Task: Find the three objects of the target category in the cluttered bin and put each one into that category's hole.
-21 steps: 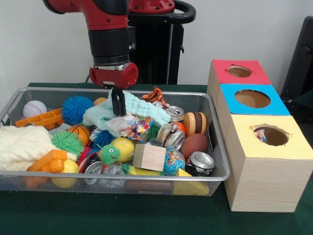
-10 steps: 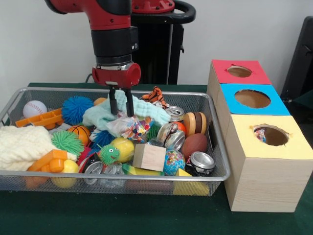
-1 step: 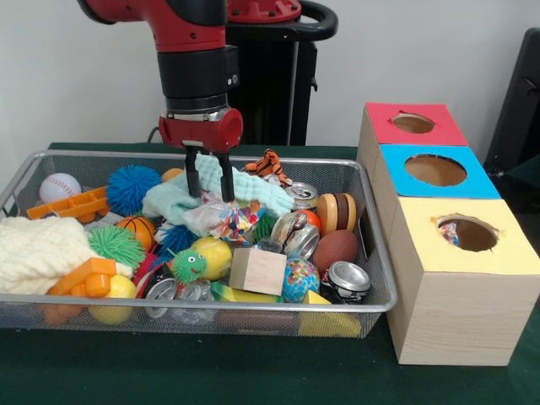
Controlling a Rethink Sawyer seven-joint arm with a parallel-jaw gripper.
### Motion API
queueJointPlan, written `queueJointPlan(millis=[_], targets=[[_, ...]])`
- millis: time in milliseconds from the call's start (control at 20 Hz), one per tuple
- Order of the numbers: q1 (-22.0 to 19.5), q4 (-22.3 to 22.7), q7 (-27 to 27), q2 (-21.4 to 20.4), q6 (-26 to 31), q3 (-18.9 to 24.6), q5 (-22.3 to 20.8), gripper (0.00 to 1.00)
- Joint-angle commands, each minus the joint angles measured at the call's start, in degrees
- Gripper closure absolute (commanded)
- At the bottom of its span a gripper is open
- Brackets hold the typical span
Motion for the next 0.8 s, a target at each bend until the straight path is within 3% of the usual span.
queueJointPlan(millis=[50,550,800], targets=[[0.26,-4.65,7.45,1.95,-2.59,0.55,-1.27,0.0],[-1.54,-6.17,8.36,10.4,-7.42,3.13,-2.36,0.0],[-1.12,-6.13,8.46,11.17,-8.75,2.78,-2.31,0.0]])
